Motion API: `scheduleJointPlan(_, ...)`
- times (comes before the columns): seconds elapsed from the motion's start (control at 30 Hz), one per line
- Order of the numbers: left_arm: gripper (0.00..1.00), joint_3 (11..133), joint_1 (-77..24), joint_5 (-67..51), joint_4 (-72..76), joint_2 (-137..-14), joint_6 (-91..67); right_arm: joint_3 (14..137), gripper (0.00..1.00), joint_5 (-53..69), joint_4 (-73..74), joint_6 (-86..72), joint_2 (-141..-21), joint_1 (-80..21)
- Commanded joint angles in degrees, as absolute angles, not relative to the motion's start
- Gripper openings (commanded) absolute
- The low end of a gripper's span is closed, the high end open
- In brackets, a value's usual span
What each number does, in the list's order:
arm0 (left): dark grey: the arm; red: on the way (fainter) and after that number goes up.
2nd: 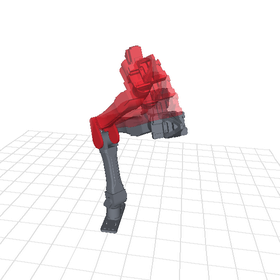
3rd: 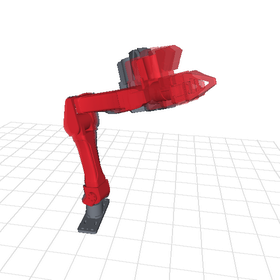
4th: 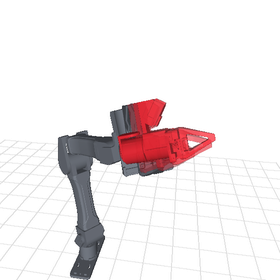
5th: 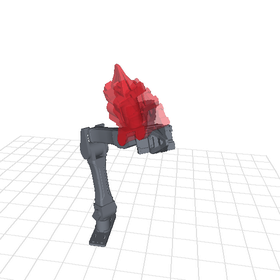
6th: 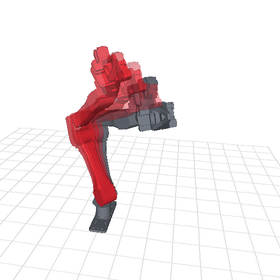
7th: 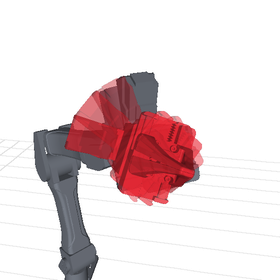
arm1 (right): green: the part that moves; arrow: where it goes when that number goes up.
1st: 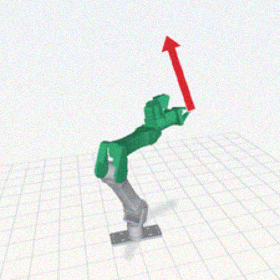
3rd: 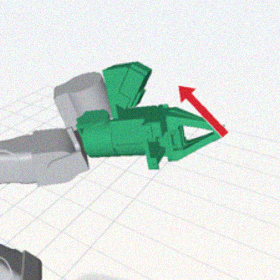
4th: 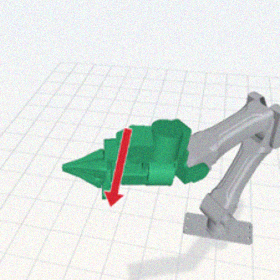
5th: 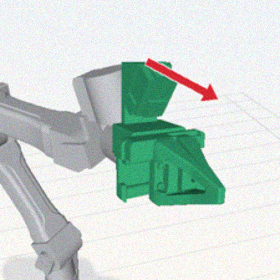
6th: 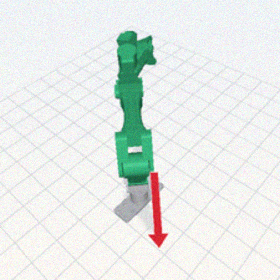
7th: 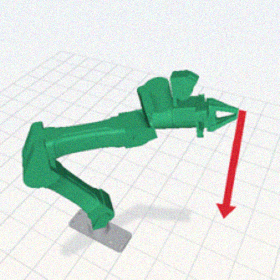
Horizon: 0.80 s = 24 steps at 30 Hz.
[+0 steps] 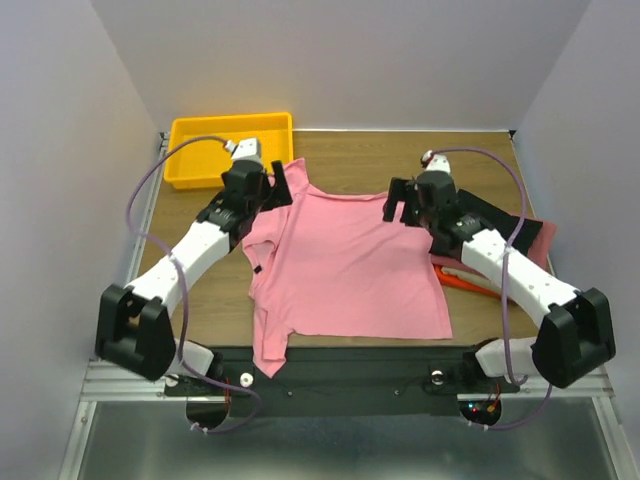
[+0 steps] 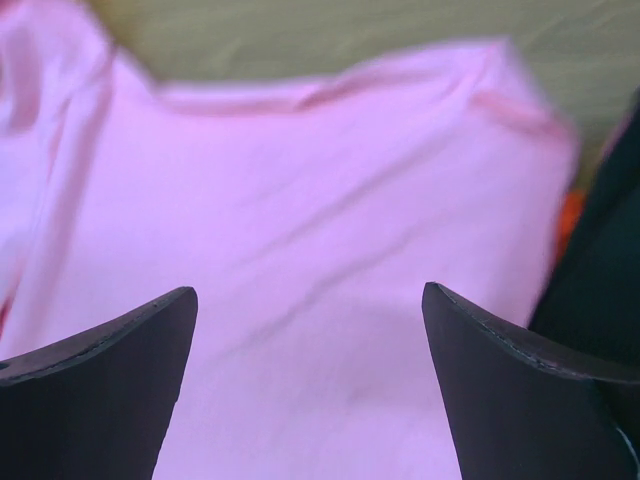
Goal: Fold and stack the t-shirts
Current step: Flatten the tshirt out
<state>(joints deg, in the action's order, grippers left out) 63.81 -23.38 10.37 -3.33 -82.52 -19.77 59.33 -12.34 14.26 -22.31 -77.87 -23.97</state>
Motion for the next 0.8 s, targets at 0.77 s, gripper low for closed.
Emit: scheduleJointPlan(0.77, 0.98, 36.4, -13.9, 11.7, 0.5, -81.4, -40.1, 33.6, 1.0, -12.9, 11.3, -43.5, -78.6, -33.5)
